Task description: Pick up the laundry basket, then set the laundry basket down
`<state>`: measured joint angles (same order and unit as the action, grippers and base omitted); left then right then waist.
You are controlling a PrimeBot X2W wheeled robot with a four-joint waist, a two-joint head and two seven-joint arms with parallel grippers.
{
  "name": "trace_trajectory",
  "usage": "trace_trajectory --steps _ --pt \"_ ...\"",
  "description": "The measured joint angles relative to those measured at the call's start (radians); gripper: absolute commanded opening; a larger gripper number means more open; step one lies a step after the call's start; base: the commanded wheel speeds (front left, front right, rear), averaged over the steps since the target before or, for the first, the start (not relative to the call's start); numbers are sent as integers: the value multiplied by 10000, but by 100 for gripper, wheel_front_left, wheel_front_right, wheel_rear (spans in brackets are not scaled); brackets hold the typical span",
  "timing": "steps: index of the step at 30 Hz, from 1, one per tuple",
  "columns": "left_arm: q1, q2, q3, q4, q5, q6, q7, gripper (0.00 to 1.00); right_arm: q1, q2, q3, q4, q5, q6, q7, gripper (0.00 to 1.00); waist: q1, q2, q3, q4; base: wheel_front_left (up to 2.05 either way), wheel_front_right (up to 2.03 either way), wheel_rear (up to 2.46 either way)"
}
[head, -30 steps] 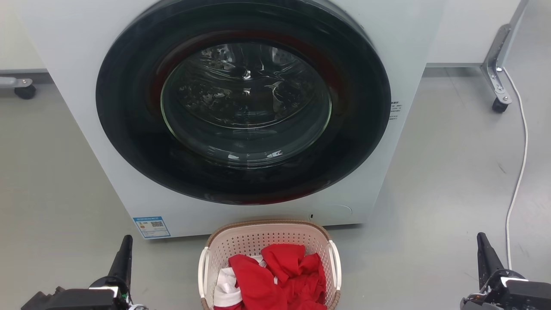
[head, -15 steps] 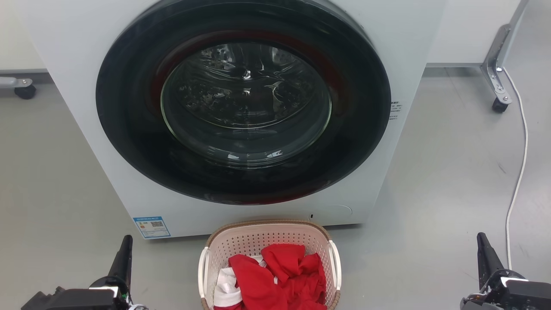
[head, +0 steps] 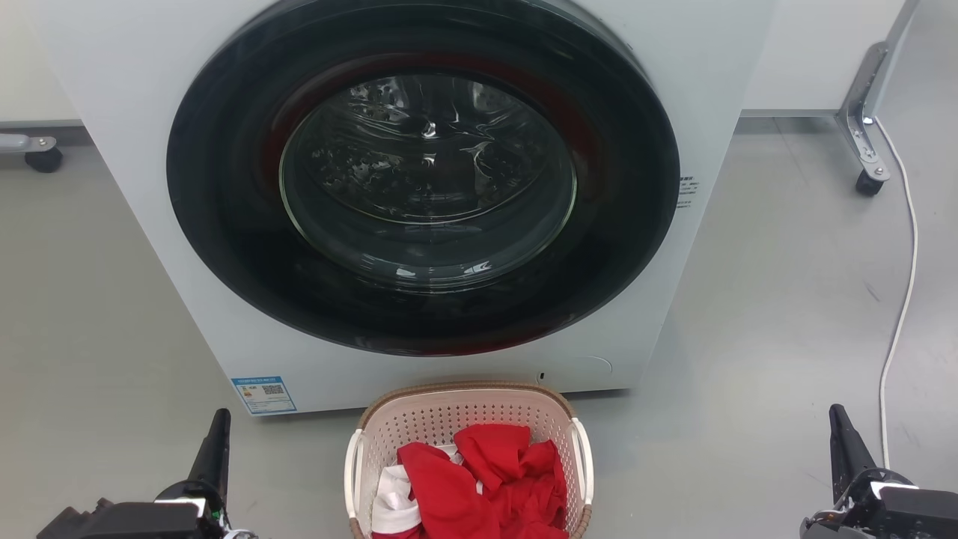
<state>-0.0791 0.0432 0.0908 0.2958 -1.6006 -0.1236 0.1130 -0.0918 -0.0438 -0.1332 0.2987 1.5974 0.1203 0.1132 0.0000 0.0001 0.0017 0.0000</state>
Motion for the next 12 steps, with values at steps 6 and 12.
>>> trace_trajectory --steps 6,12 --pt "0 0 0 0 0 0 0 0 0 0 0 0 0 0 0 0 0 0 0 0 0 0 0" --pt "0 0 0 0 0 0 0 0 0 0 0 0 0 0 0 0 0 0 0 0 0 0 0"
